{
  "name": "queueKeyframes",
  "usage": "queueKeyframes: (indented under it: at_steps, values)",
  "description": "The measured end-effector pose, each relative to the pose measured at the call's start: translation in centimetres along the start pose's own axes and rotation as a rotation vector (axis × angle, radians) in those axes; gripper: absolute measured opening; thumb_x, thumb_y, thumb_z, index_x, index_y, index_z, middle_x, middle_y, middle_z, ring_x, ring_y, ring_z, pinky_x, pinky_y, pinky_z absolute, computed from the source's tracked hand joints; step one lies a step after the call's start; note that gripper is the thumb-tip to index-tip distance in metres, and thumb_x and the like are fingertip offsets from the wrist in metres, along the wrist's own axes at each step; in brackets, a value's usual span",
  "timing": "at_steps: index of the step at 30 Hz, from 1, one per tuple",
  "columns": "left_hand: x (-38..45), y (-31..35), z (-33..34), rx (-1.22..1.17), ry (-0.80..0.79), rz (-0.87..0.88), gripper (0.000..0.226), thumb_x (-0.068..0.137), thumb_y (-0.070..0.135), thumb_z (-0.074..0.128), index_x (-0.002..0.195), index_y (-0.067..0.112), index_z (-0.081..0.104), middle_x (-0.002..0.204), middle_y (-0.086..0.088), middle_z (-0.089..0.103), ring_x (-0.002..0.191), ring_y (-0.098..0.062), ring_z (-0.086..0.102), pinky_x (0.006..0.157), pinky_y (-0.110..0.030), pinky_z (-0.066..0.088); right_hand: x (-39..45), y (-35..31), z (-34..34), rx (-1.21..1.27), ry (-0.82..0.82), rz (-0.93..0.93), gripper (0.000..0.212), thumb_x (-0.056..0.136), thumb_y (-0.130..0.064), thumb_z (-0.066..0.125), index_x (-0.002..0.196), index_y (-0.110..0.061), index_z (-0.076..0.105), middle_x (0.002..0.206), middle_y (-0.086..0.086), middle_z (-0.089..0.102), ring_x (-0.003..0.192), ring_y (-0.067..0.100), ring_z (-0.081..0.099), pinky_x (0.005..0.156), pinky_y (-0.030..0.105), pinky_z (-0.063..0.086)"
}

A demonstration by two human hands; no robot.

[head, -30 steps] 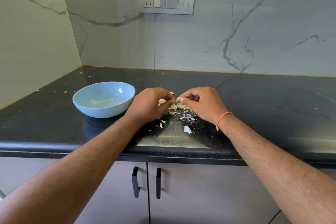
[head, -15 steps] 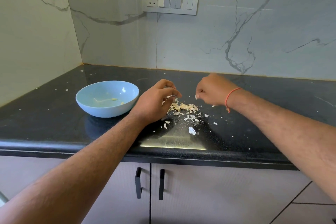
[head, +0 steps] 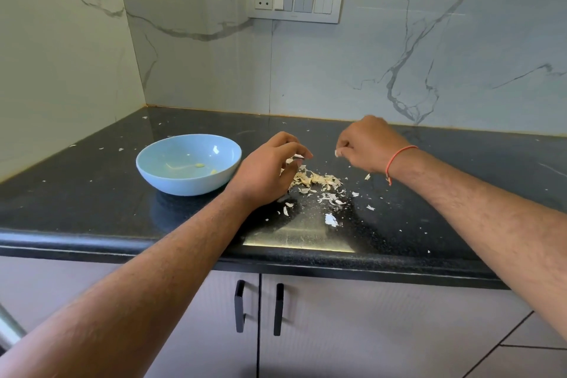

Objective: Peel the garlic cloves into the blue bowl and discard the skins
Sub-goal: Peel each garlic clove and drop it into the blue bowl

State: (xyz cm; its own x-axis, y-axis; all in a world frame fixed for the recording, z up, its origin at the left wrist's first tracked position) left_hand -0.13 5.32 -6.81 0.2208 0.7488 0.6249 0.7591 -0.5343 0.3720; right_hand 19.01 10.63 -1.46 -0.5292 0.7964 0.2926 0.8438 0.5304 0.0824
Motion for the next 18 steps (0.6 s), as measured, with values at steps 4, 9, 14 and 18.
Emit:
queueKeyframes:
  at_steps: [4,9,14,18]
  values:
    - [-0.1,0.1,0.0,0.012,-0.005,-0.018,0.021,0.105,0.025,0.062,0.123,0.033,0.068,0.124,0.020,0.057,0.089,0.010,0.057,0.075,-0.007,0.039,-0.1,0.2,0.4,-0.023,-0.088,-0.011,0.019,0.096,-0.021,0.068,0.083,-0.017,0.081,0.083,-0.002,0.078,0.080,0.018,0.071,0.078,0.033,0.058]
    - [-0.2,0.1,-0.1,0.030,0.000,-0.050,0.025,0.104,0.026,0.062,0.129,0.030,0.065,0.122,0.019,0.061,0.087,0.011,0.056,0.073,-0.005,0.037,0.0,-0.4,0.9,-0.070,-0.094,-0.029,0.024,0.099,-0.018,0.064,0.080,-0.015,0.079,0.079,0.002,0.077,0.075,0.020,0.071,0.077,0.036,0.060]
    - [-0.2,0.1,0.0,0.034,-0.001,-0.055,0.025,0.104,0.025,0.063,0.128,0.030,0.066,0.119,0.020,0.061,0.088,0.014,0.055,0.072,-0.001,0.037,0.3,-0.7,-0.5,-0.079,0.016,-0.021,0.021,0.097,-0.017,0.064,0.081,-0.017,0.078,0.078,0.001,0.074,0.082,0.022,0.069,0.080,0.039,0.060]
    - [-0.2,0.2,-0.1,0.048,-0.013,-0.063,0.025,0.104,0.027,0.063,0.128,0.031,0.066,0.119,0.020,0.061,0.086,0.012,0.055,0.072,-0.004,0.037,-0.1,-1.7,1.1,-0.129,-0.101,-0.051,0.023,0.098,-0.018,0.063,0.081,-0.013,0.077,0.073,0.004,0.072,0.077,0.024,0.071,0.074,0.038,0.060]
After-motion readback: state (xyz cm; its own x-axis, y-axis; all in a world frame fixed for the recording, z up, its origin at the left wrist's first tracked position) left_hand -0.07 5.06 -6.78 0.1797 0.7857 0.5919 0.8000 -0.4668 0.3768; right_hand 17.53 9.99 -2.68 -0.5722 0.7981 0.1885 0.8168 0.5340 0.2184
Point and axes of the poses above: each hand's wrist, its own x-axis towards the middle knuckle, its own z-axis out of the palm, y = z × x, the point moved 5 cm from there along x, towards the middle knuckle
